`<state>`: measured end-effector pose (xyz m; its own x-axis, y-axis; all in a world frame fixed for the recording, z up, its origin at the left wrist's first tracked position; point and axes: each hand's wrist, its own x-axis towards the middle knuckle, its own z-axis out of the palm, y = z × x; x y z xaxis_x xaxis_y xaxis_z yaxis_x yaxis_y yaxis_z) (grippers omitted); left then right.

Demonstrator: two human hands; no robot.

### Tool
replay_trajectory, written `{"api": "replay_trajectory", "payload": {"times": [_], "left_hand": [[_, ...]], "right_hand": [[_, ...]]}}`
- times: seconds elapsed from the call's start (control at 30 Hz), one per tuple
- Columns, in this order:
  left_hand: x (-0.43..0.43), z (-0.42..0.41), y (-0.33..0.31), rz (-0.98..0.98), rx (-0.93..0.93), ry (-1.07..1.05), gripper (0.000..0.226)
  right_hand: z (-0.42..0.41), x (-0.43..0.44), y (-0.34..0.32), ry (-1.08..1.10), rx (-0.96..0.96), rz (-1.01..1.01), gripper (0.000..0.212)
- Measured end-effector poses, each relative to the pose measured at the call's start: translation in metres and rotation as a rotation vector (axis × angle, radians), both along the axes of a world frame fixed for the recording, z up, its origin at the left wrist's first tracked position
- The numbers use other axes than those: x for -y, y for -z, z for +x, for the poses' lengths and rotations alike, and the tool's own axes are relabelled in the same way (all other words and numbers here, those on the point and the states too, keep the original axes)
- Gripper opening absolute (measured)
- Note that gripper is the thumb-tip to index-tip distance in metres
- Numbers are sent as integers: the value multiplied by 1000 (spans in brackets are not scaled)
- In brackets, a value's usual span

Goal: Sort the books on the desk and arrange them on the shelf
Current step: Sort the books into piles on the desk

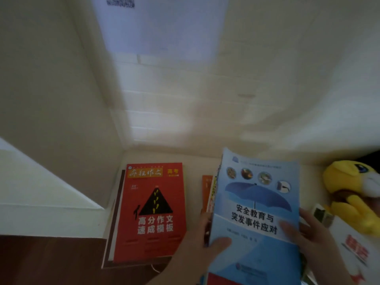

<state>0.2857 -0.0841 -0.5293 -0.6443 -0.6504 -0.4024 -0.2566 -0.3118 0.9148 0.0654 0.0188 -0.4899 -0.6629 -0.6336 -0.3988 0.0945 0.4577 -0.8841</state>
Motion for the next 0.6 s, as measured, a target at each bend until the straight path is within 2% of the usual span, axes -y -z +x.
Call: {"api": "replay_trajectory", "payload": {"times": [0.07, 0.2, 0.33, 0.4, 0.5, 0.6], "left_hand": [[-4, -4, 7, -43, 60, 92, 31], [-13, -9, 14, -321, 227, 301, 38], [-23, -8, 20, -478, 315, 417, 58], [-25, -4, 26, -490, 338, 408, 60], [-24, 1, 29, -531, 358, 337, 56], [-21, 3, 25, -600, 422, 332, 55]], "right_hand": [[-7, -17, 11, 69, 12, 49, 36], [-19, -42, 33, 138, 70, 158, 37], [-22, -50, 44, 168, 89, 202, 33], [-23, -50, 46, 139, 92, 205, 37], [-19, -45, 47, 87, 60, 176, 54], [-17, -39, 53, 61, 24, 160, 36]]}}
